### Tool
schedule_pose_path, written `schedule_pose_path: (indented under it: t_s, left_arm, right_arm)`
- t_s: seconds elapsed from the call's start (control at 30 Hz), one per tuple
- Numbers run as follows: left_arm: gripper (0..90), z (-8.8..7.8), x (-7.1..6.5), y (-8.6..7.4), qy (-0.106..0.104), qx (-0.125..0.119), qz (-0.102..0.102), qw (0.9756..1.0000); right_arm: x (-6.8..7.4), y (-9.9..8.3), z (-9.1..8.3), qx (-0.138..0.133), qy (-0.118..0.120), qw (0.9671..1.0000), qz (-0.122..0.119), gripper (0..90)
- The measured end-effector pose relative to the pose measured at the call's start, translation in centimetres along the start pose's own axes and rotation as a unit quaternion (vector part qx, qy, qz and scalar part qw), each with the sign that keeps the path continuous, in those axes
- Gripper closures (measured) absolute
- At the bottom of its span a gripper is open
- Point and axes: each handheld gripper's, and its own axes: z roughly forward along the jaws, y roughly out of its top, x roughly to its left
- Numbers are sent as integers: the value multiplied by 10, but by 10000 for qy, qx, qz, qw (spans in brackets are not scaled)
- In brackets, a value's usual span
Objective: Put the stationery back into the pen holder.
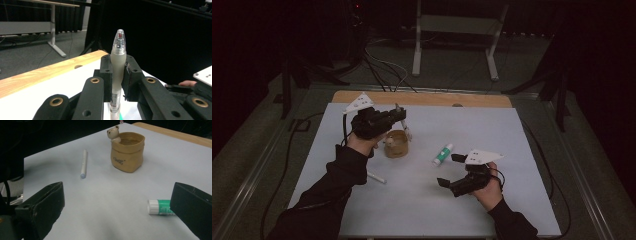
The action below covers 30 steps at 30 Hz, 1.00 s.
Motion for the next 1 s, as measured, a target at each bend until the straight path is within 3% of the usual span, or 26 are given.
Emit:
schedule_pose_path:
  t_s: [0.53, 1.0]
  left_arm:
    - [805, 3, 27, -9, 507, -31, 34, 9987]
    - [804, 13, 41, -21, 727, 106, 27, 9973]
  right_arm:
    - [1, 0, 1, 3, 50, 10000, -16, 0]
    - [0, 0, 0, -34, 89, 10000, 19, 0]
